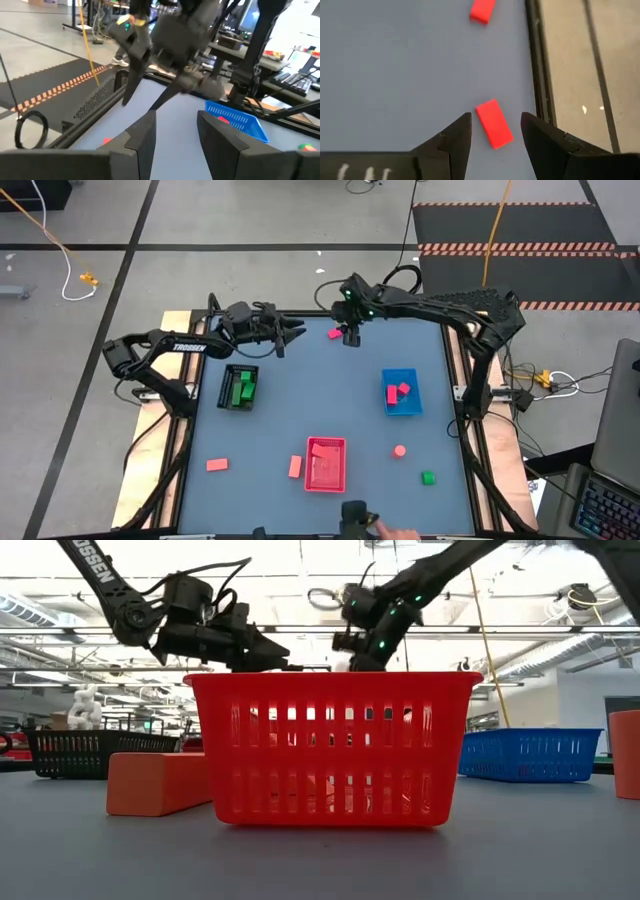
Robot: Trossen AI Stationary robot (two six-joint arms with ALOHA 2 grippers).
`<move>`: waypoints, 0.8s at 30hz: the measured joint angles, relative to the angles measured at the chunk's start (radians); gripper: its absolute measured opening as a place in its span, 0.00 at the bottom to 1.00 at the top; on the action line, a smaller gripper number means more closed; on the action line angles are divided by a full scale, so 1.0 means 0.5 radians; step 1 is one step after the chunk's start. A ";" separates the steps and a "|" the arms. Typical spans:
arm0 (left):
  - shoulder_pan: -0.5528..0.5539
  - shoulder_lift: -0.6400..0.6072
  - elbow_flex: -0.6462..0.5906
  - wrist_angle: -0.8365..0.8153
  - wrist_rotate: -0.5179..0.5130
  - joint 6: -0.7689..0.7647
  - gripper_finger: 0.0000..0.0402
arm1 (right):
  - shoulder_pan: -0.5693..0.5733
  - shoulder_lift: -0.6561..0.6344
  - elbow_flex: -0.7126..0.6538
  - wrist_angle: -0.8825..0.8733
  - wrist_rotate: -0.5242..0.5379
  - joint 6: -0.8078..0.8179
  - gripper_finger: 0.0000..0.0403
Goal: Sort & place blocks by color
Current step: Put the red block into the blue bin
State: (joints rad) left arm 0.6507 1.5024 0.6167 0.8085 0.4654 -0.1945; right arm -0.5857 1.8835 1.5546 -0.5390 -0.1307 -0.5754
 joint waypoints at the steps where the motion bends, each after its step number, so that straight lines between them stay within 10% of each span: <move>1: 0.030 0.000 0.000 0.008 0.050 -0.010 0.36 | -0.007 0.048 0.043 -0.032 0.009 -0.045 0.42; 8: 0.263 0.000 0.000 0.026 0.336 -0.104 0.36 | -0.007 0.186 0.087 0.047 0.411 -0.214 0.53; 24: 0.355 0.001 0.060 0.147 0.645 -0.268 0.36 | -0.114 0.437 0.088 0.021 -0.009 -0.130 0.58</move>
State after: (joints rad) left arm 0.8284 1.5028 0.6468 0.8822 0.7877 -0.3286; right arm -0.6426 2.1018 1.5986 -0.5287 -0.1352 -0.6404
